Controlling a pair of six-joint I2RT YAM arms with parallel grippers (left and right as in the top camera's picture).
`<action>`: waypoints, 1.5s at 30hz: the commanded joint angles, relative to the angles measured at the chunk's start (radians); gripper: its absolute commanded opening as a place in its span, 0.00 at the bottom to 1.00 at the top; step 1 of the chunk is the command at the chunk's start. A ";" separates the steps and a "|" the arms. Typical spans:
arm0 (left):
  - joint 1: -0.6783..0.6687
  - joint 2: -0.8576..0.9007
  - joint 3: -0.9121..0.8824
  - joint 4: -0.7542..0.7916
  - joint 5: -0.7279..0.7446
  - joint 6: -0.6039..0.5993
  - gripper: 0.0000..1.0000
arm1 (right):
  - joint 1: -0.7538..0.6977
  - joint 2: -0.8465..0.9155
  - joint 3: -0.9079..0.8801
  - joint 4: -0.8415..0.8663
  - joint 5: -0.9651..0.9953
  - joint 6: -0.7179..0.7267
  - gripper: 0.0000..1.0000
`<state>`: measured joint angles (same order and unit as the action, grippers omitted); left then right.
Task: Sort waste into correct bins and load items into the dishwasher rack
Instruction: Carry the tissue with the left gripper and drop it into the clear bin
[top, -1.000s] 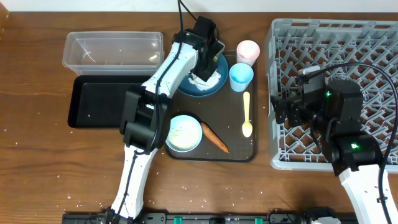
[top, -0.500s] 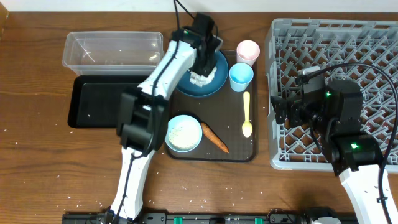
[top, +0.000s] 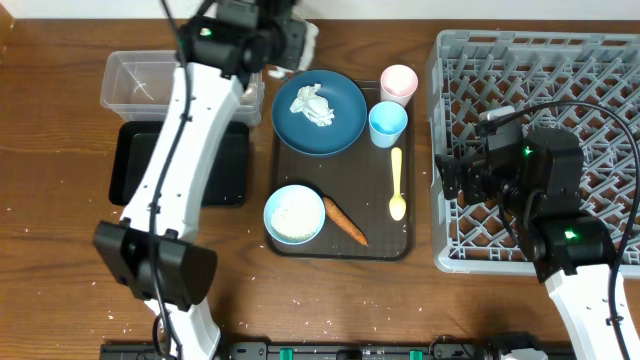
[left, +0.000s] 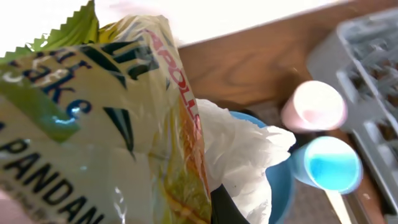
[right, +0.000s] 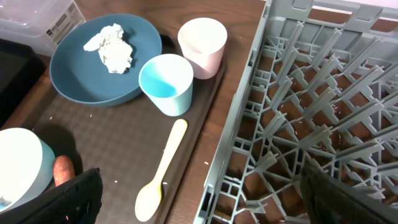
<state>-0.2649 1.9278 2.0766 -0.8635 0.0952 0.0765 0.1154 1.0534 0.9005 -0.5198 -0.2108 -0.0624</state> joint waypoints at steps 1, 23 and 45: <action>0.073 0.023 0.004 0.005 -0.131 -0.061 0.06 | 0.010 -0.002 0.021 -0.001 -0.011 0.006 0.99; 0.270 0.280 0.004 -0.003 -0.175 -0.236 0.40 | 0.010 -0.002 0.021 0.000 -0.011 0.017 0.99; 0.166 0.155 0.004 -0.049 -0.174 -0.033 0.55 | 0.010 -0.002 0.021 0.003 -0.011 0.017 0.99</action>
<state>-0.0559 2.1571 2.0762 -0.9127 -0.0673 -0.0536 0.1154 1.0534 0.9005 -0.5186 -0.2108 -0.0586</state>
